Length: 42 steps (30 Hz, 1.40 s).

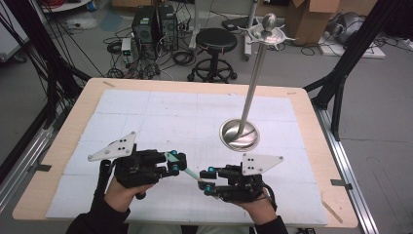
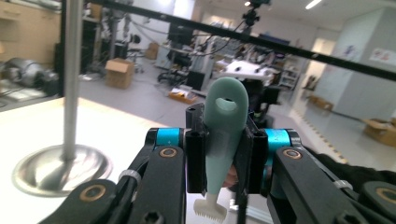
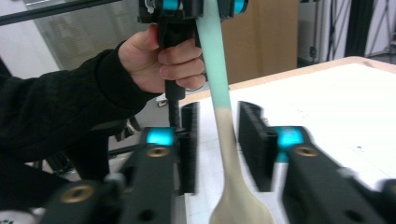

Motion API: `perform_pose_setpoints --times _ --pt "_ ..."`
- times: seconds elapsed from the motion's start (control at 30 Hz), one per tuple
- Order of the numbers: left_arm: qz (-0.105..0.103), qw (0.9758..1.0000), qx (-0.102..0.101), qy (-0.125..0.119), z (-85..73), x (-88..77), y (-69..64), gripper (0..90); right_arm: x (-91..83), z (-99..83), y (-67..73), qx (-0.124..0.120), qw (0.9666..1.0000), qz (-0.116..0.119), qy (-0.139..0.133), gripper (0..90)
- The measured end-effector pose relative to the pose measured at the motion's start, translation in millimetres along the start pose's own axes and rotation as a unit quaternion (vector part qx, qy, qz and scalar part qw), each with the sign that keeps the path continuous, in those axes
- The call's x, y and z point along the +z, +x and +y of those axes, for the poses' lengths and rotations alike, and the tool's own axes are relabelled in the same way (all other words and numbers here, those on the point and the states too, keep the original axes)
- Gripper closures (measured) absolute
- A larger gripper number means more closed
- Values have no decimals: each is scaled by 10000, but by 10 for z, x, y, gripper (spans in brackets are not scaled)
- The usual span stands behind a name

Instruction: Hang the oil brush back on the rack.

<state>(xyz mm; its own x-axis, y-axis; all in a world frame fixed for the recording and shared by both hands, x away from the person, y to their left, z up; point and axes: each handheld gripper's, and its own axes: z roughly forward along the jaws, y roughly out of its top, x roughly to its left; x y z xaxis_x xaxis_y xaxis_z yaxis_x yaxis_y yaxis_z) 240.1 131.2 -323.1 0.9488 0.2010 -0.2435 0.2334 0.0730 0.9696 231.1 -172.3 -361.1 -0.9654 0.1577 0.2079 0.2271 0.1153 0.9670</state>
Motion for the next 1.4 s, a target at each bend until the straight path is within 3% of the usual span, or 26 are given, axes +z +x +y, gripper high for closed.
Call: perform_pose_setpoints --times 0.13,0.3,0.43,0.6,0.77,0.93,1.03,1.2,1.4 --pt "242 9996 15 129 11 16 -2 760 1 28 40 -104 9992 -372 43 491" --pt "453 9984 155 310 60 52 -52 760 -8 37 38 -222 9953 -942 55 354" --pt "517 9966 311 563 110 98 -93 760 0 26 30 -316 9939 -1056 100 322" --pt "804 9925 429 815 151 148 -134 760 57 40 75 -549 9906 -1224 278 307" --pt "1085 9887 494 906 174 214 -186 760 153 47 118 -659 9870 -1385 468 326" --pt "1288 9865 452 904 186 262 -228 759 203 50 135 -611 9852 -1550 414 376" --pt "1293 9865 384 925 177 284 -228 759 209 45 127 -662 9831 -1649 434 431" --pt "1200 9888 271 841 174 318 -228 758 225 19 110 -562 9836 -1641 488 502" --pt "1218 9881 274 896 161 346 -223 758 241 17 115 -629 9825 -1675 509 606"
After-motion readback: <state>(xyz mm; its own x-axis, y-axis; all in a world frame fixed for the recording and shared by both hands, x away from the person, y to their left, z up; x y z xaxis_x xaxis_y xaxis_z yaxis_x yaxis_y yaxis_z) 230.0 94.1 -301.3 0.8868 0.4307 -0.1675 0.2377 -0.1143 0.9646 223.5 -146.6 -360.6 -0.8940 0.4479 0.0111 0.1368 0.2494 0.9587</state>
